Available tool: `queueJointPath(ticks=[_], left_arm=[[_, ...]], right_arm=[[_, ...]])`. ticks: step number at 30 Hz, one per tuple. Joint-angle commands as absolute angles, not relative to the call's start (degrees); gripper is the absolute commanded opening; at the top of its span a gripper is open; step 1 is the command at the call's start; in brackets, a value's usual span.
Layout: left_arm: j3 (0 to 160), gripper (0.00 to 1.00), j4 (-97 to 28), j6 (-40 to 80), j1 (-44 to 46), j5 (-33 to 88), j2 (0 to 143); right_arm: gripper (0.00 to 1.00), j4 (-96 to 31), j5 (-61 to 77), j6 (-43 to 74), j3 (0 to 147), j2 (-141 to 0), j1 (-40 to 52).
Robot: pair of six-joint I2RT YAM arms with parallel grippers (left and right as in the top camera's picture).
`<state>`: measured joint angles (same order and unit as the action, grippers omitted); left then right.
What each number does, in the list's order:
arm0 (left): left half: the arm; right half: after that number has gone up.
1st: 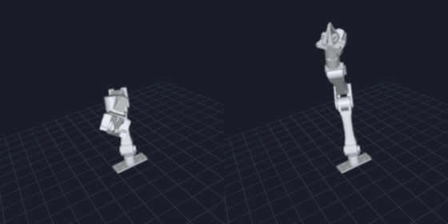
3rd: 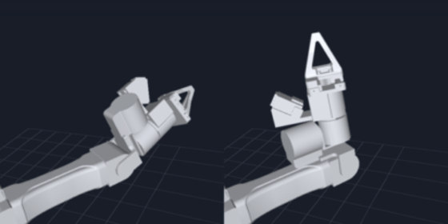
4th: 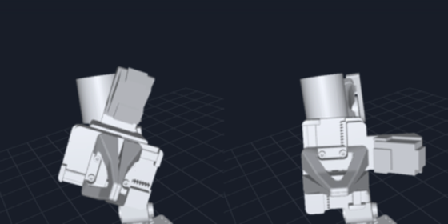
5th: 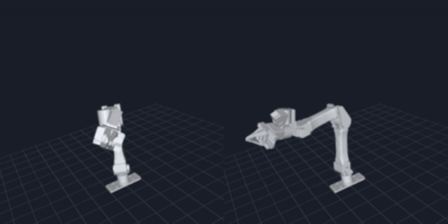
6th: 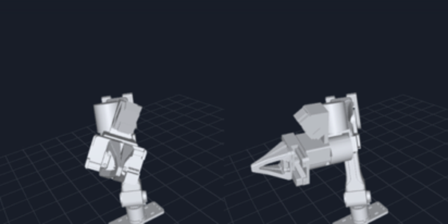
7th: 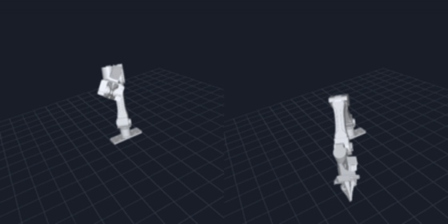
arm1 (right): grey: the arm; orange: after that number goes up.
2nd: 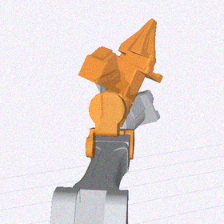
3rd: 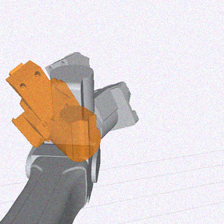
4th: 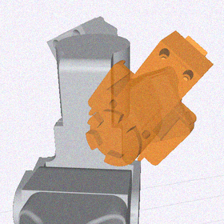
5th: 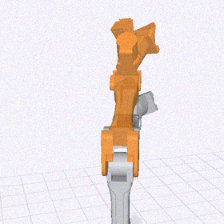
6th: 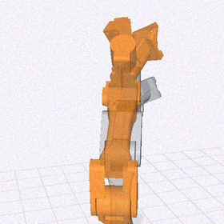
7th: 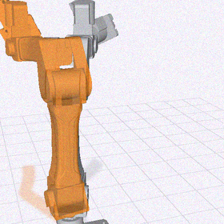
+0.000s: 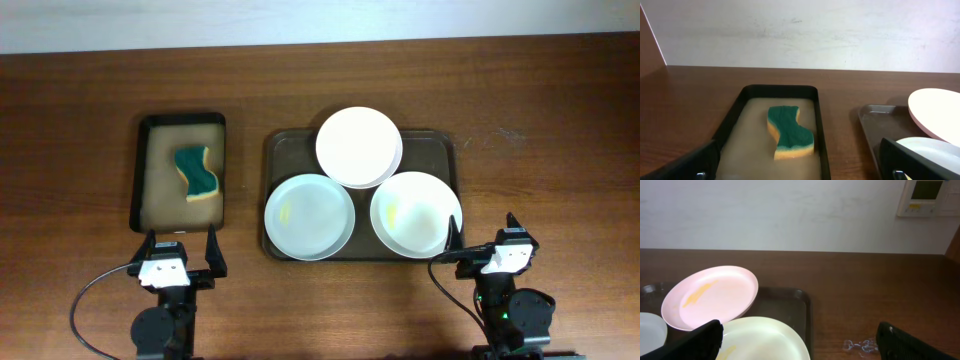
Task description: Clean dirty plates on tray and stack at the side
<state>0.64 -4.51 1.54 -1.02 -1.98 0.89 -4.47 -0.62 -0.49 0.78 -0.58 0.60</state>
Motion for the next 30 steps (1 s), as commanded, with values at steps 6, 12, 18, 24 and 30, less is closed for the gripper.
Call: queueJointPath(ticks=[6, 12, 18, 24, 30], left_arm=[[0.54, 0.99, -4.19, 5.34, -0.73, 5.72, 0.45], [0.58, 0.99, 2.0, 17.56, -0.73, 39.4, 0.45], [0.58, 0.99, 16.1, 17.58, -0.73, 40.14, 0.45], [4.49, 0.99, 35.97, 17.15, -0.8, 31.92, 0.62], [25.43, 0.99, 8.03, 4.84, -0.8, 22.81, 11.07]], right_arm=[[0.98, -4.67, -1.13, -0.67, 0.32, -0.36, 0.3], [0.98, -4.67, -1.13, -0.67, 0.32, -0.36, 0.3], [0.98, -4.69, -1.13, -0.67, 0.32, -0.36, 0.3], [0.98, -4.67, -1.13, -0.67, 0.32, -0.36, 0.3], [0.98, -4.67, -1.13, -0.67, 0.32, -0.36, 0.3]])
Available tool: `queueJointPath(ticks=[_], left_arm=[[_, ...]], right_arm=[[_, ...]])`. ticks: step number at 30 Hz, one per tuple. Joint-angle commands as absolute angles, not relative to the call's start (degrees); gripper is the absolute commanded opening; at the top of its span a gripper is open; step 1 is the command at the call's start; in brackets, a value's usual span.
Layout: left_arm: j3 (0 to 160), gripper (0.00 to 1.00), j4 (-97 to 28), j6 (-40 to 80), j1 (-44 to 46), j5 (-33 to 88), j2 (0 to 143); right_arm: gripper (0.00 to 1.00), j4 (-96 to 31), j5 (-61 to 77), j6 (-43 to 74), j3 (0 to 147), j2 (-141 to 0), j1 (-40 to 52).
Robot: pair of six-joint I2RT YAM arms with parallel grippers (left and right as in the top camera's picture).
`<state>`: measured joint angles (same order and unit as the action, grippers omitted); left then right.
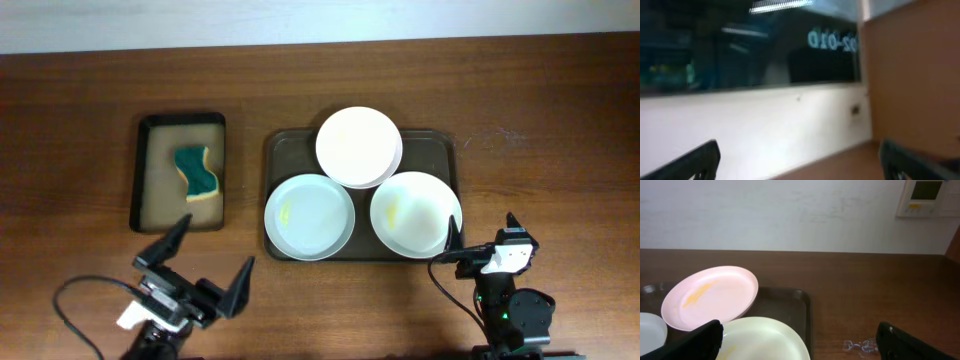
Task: Clean dirty plates on tray and stack at the side
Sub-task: 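Move the left gripper down to the green sponge in the water tray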
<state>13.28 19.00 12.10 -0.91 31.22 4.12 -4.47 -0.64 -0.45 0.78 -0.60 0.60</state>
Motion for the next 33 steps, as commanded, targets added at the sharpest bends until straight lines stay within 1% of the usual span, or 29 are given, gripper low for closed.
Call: queueJointPath(ticks=[1, 4, 6, 9, 11, 12, 15, 18, 20, 26, 30, 33], left_arm=[[29.8, 0.99, 2.55, 3.42, -0.8, 20.73, 14.5], [44.53, 0.99, -13.37, -2.94, -0.8, 20.03, 28.12], [53.04, 0.99, -21.47, -3.55, -0.8, 23.31, 36.36], [62.76, 0.99, -30.57, -3.55, -0.8, 29.19, 46.78], [65.93, 0.99, -31.66, -3.55, -0.86, 28.36, 51.7], [67.35, 0.99, -32.64, -3.27, -0.93, 26.89, 53.69], [74.85, 0.99, -40.58, 3.22, -0.91, 15.0, 62.37], [82.19, 0.99, -47.94, 3.86, -0.91, 7.92, 71.35], [85.03, 0.99, -49.8, 3.84, -0.91, 7.01, 77.12], [85.23, 0.99, -48.73, 5.06, -1.48, 6.44, 88.18], [85.25, 0.99, -46.92, 13.8, -6.55, 6.76, 94.13], [85.23, 0.99, -45.52, 14.35, -10.48, 11.88, 98.02]], right_arm=[[0.98, -4.67, -1.13, -0.67, 0.32, -0.36, 0.3], [0.98, -4.67, -1.13, -0.67, 0.32, -0.36, 0.3], [0.98, -4.69, -1.13, -0.67, 0.32, -0.36, 0.3], [0.98, -4.69, -1.13, -0.67, 0.32, -0.36, 0.3], [0.98, -4.67, -1.13, -0.67, 0.32, -0.36, 0.3], [0.98, -4.67, -1.13, -0.67, 0.32, -0.36, 0.3], [0.98, -4.67, -1.13, -0.67, 0.32, -0.36, 0.3], [0.98, -4.67, -1.13, -0.67, 0.32, -0.36, 0.3], [0.98, -4.67, -1.13, -0.67, 0.32, -0.36, 0.3], [0.98, -4.67, -1.13, -0.67, 0.32, -0.36, 0.3], [0.98, -4.69, -1.13, -0.67, 0.32, -0.36, 0.3], [0.98, -4.67, -1.13, -0.67, 0.32, -0.36, 0.3]])
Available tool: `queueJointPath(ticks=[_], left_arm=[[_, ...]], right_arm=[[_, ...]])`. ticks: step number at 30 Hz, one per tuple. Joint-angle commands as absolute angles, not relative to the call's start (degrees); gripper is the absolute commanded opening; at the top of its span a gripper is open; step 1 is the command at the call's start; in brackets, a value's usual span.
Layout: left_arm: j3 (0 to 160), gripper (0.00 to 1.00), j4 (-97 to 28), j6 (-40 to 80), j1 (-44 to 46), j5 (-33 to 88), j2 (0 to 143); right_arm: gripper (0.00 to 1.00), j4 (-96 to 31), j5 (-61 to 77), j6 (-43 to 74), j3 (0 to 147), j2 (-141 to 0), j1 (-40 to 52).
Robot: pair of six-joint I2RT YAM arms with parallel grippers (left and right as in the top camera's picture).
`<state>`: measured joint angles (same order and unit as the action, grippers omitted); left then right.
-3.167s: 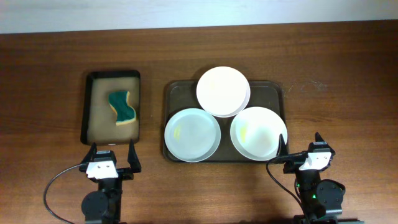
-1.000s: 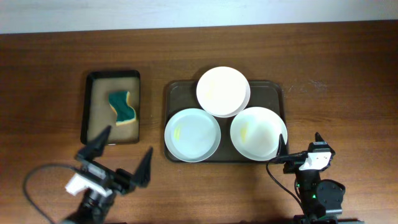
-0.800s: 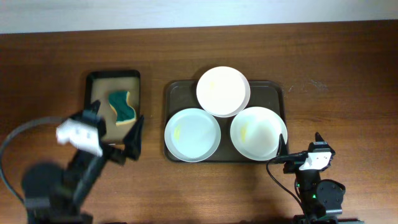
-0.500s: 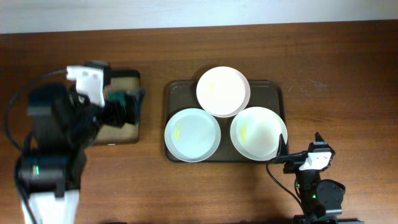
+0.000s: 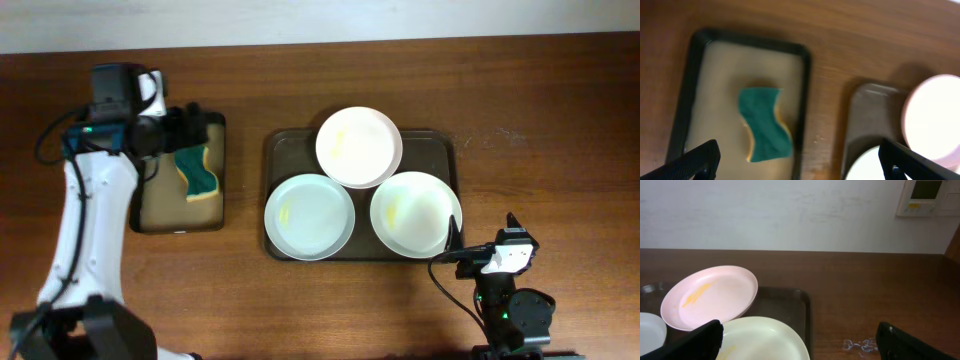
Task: Clean dirty plates on tray and stack at the side
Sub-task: 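Move the left gripper down to the green sponge in the water tray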
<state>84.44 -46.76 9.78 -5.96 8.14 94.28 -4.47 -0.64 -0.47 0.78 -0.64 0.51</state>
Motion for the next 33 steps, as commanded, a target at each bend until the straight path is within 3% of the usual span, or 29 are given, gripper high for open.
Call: queueJointPath(ticks=[1, 10, 12, 14, 15, 26, 33], left_arm=[[85.23, 1.0, -45.45, 14.35, -11.27, 13.47, 99.33], [85.23, 0.99, -48.05, 13.37, -10.5, 20.1, 105.34], [85.23, 0.91, -48.01, 13.21, -9.47, 17.23, 105.69], [85.21, 0.72, -48.07, 13.26, -8.38, 10.98, 106.06], [85.17, 0.7, -48.05, 13.3, -7.94, 7.81, 106.34], [85.17, 0.79, -47.77, 13.87, -7.64, 6.15, 114.65], [85.17, 0.78, -46.65, 13.87, -7.66, 9.23, 117.69]], right_arm=[[0.98, -4.67, -1.13, -0.67, 0.32, -0.36, 0.3], [0.98, -4.67, -1.13, -0.67, 0.32, -0.36, 0.3], [0.98, -4.67, -1.13, -0.67, 0.32, -0.36, 0.3], [0.98, -4.67, -1.13, -0.67, 0.32, -0.36, 0.3], [0.98, -4.67, -1.13, -0.67, 0.32, -0.36, 0.3], [0.98, -4.67, -1.13, -0.67, 0.32, -0.36, 0.3], [0.99, -4.67, -1.13, -0.67, 0.32, -0.36, 0.3]])
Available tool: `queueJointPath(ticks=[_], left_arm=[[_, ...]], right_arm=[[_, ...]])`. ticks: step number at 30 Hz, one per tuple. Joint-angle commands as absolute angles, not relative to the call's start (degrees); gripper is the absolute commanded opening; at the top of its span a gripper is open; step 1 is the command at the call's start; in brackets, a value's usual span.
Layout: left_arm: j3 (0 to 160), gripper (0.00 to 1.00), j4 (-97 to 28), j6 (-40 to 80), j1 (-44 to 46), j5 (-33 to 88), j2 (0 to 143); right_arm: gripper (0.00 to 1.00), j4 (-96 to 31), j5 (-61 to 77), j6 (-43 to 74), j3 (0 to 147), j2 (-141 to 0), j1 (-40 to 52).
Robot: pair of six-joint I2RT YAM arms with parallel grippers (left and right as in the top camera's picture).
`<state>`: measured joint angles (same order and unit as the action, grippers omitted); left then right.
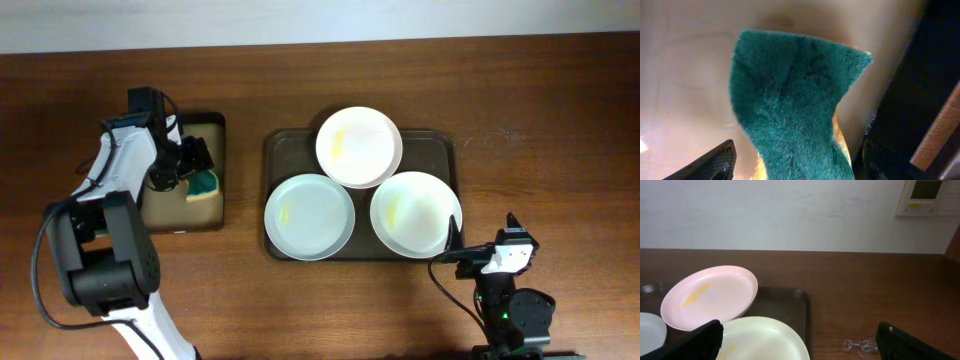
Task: Clean dirty plates on tray and stack at the side
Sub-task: 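Move the left gripper down to the green sponge in the water tray, then grasp the green sponge with the left gripper and dip it in water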
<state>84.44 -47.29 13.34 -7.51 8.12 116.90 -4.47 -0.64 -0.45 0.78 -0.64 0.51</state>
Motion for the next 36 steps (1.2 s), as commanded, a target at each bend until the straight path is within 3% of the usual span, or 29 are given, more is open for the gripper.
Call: queueJointPath(ticks=[1, 4, 12, 15, 19, 23, 32, 33, 36], left_arm=[[85.17, 0.77, -46.5, 13.87, -7.64, 8.95, 117.69], [85.14, 0.65, -46.33, 13.87, -7.64, 6.13, 117.75], [83.09, 0.68, -46.41, 13.85, -7.64, 4.91, 118.08], [82.87, 0.62, -46.65, 13.85, -7.64, 4.89, 118.08], [82.87, 0.21, -46.63, 13.87, -7.66, 4.89, 118.06], [84.2, 0.0, -48.53, 13.89, -7.66, 4.91, 117.99], [95.13, 0.01, -59.92, 13.87, -7.66, 4.89, 117.3], [95.2, 0.11, -59.92, 13.87, -7.66, 4.89, 117.3], [93.8, 0.21, -59.55, 13.87, -7.66, 2.09, 117.32]], right_arm=[[0.98, -4.67, -1.13, -0.67, 0.32, -0.36, 0.3], [0.98, -4.67, -1.13, -0.67, 0.32, -0.36, 0.3], [0.98, -4.67, -1.13, -0.67, 0.32, -0.36, 0.3], [0.98, -4.67, -1.13, -0.67, 0.32, -0.36, 0.3], [0.98, -4.67, -1.13, -0.67, 0.32, -0.36, 0.3], [0.98, -4.67, -1.13, -0.67, 0.32, -0.36, 0.3], [0.98, -4.67, -1.13, -0.67, 0.32, -0.36, 0.3], [0.98, -4.67, -1.13, -0.67, 0.32, -0.36, 0.3], [0.98, -4.67, -1.13, -0.67, 0.32, -0.36, 0.3]])
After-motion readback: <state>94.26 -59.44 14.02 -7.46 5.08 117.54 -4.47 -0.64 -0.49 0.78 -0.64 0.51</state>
